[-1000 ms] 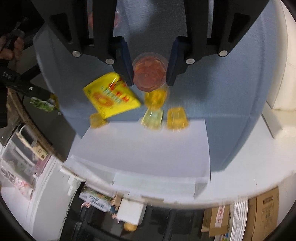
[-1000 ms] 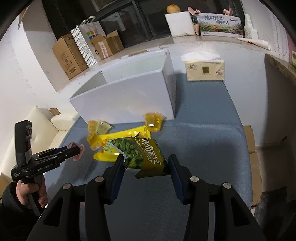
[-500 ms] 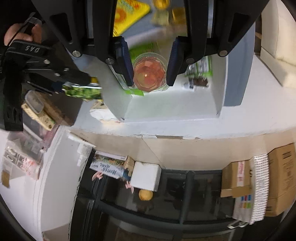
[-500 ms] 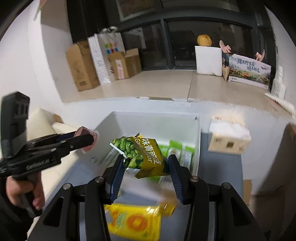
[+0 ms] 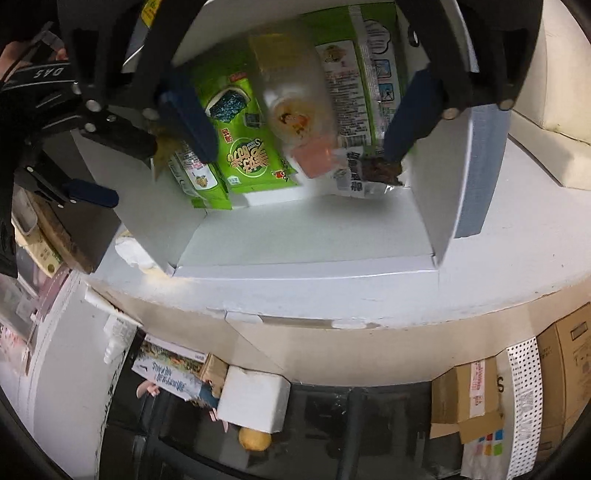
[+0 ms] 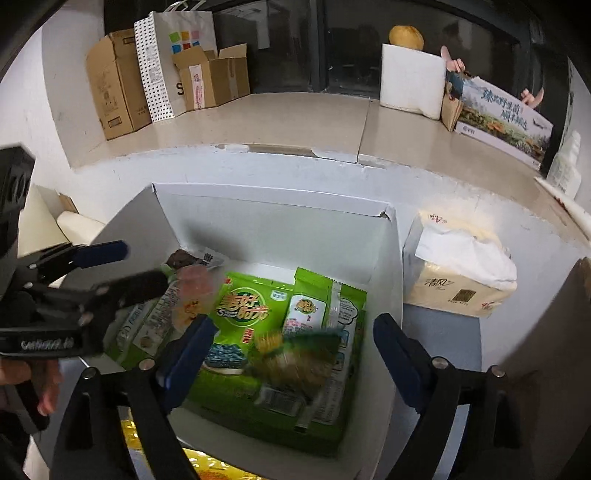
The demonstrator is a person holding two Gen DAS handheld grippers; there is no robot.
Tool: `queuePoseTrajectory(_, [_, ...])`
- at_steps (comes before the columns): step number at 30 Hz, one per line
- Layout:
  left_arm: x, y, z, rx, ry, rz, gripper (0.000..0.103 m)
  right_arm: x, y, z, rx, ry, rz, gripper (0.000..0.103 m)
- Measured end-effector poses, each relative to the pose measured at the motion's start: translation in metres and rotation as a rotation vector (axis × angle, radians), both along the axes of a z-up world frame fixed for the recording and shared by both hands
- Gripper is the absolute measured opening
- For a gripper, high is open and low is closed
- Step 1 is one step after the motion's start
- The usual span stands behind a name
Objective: Organize snacks
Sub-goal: 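Carry the green pea pack and red jelly cup into the white box, open both tools, then move both tools back and grasp a yellow jelly cup with the right tool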
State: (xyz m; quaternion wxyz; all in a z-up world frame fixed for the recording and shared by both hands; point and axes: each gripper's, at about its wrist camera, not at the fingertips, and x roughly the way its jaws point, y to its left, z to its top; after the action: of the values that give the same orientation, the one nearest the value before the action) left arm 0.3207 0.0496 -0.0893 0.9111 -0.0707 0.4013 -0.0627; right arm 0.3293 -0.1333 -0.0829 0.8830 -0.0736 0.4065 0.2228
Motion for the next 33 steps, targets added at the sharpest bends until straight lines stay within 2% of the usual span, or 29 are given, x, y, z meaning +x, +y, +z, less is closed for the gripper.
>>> queuePoseTrajectory(1, [0.0, 0.002, 0.001, -0.004, 0.005, 0.003, 0.097, -0.001, 0.001, 0.003, 0.005, -0.008, 0.008, 0.103])
queuePoseTrajectory(8, [-0.018, 0.013, 0.02, -0.021, -0.038, 0.011, 0.103, -0.022, 0.0, 0.034, 0.059, -0.077, 0.037, 0.103])
queuePoseTrajectory(13, [-0.046, 0.018, 0.042, -0.027, -0.092, 0.008, 0.103, -0.05, -0.025, 0.065, 0.171, -0.135, 0.013, 0.103])
queuePoseTrajectory(16, [-0.075, 0.022, 0.051, -0.032, -0.126, 0.016, 0.103, -0.078, -0.044, 0.071, 0.224, -0.151, 0.018, 0.103])
queuePoseTrajectory(19, [-0.111, 0.022, 0.052, -0.042, -0.153, 0.015, 0.103, -0.109, -0.058, 0.061, 0.221, -0.136, 0.018, 0.103])
queuePoseTrajectory(23, [-0.165, 0.021, 0.032, -0.083, -0.154, 0.018, 0.103, -0.153, -0.07, 0.03, 0.17, -0.111, -0.004, 0.103])
queuePoseTrajectory(28, [-0.21, 0.014, -0.007, -0.111, -0.08, 0.029, 0.103, -0.19, -0.077, -0.018, 0.181, -0.005, -0.051, 0.103])
queuePoseTrajectory(33, [-0.232, 0.006, -0.025, -0.137, -0.024, 0.015, 0.103, -0.191, -0.064, -0.045, 0.159, 0.064, -0.035, 0.103])
